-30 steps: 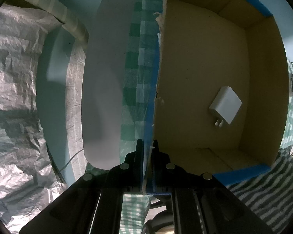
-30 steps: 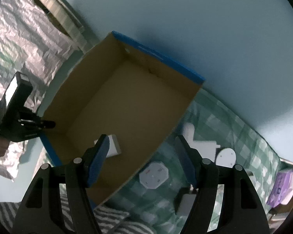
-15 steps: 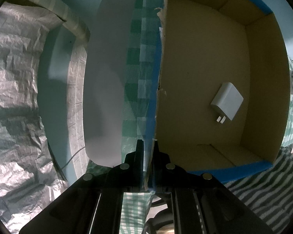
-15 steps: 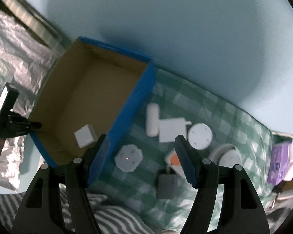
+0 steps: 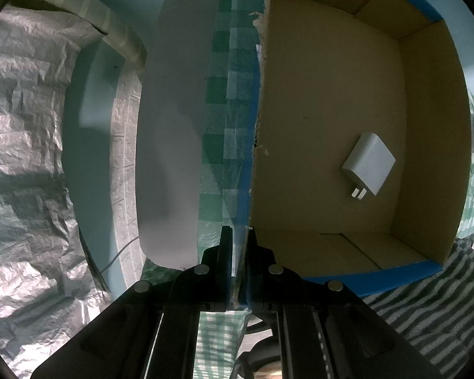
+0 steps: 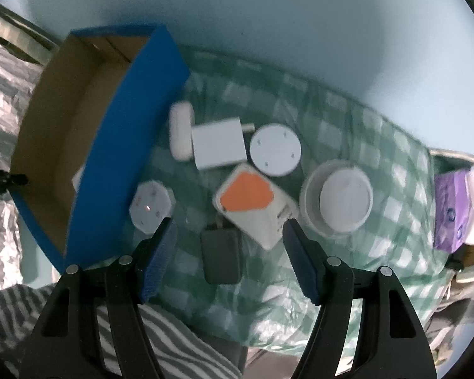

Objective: Organize rigid objects
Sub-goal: 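Move the right gripper back and grasp the black charger, then carry the black charger into the box and release it beside the cube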

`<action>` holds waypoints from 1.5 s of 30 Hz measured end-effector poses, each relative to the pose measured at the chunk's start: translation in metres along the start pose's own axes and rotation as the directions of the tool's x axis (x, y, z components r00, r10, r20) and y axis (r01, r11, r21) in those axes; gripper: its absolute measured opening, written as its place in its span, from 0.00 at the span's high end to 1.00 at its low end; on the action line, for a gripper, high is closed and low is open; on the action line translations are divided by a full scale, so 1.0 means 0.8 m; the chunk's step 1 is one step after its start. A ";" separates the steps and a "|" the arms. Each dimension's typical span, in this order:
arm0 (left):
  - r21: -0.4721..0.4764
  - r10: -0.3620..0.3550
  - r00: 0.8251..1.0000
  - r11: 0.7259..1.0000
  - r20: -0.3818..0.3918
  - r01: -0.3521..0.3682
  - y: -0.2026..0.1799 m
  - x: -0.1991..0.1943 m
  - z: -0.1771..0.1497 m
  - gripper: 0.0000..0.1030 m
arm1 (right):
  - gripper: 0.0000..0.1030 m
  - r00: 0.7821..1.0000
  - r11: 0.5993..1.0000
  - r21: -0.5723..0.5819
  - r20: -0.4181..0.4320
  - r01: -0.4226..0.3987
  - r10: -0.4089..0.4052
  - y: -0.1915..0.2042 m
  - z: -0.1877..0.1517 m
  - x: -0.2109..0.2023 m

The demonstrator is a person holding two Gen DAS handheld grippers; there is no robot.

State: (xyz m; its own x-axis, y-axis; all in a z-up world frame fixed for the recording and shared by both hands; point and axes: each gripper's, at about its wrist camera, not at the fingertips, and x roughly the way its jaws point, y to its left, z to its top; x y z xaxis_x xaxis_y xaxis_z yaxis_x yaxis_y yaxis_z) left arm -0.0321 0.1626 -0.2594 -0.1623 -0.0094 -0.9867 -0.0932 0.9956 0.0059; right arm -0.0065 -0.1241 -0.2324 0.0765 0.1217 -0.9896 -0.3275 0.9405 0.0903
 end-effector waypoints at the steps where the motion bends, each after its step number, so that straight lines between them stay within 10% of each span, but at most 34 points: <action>1: 0.000 0.002 1.000 1.000 -0.002 -0.002 0.000 0.000 0.000 0.93 | 0.32 1.000 1.000 0.002 -0.011 0.001 -0.001 -0.001 -0.004 0.005; 22: -0.001 0.003 1.000 1.000 -0.020 -0.003 0.004 0.008 -0.007 0.93 | 0.32 0.986 1.000 0.001 -0.161 -0.030 0.029 0.011 -0.035 0.117; 27: 0.001 0.000 1.000 1.000 -0.021 0.000 0.006 0.009 -0.009 0.93 | 0.50 0.981 0.999 0.009 -0.193 -0.031 0.032 0.011 -0.028 0.136; 45: 0.004 0.006 1.000 1.000 -0.026 -0.006 0.005 0.010 -0.009 0.93 | 0.60 0.985 1.000 -0.026 -0.175 -0.017 0.012 0.014 -0.040 0.148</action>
State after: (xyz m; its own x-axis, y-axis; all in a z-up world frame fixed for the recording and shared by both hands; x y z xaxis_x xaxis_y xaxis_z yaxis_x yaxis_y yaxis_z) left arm -0.0413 0.1660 -0.2665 -0.1880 -0.0058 -0.9822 -0.0886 0.9960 0.0110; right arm -0.0310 -0.1093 -0.3523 -0.0933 0.0755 -0.9928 -0.3532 0.9297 0.1039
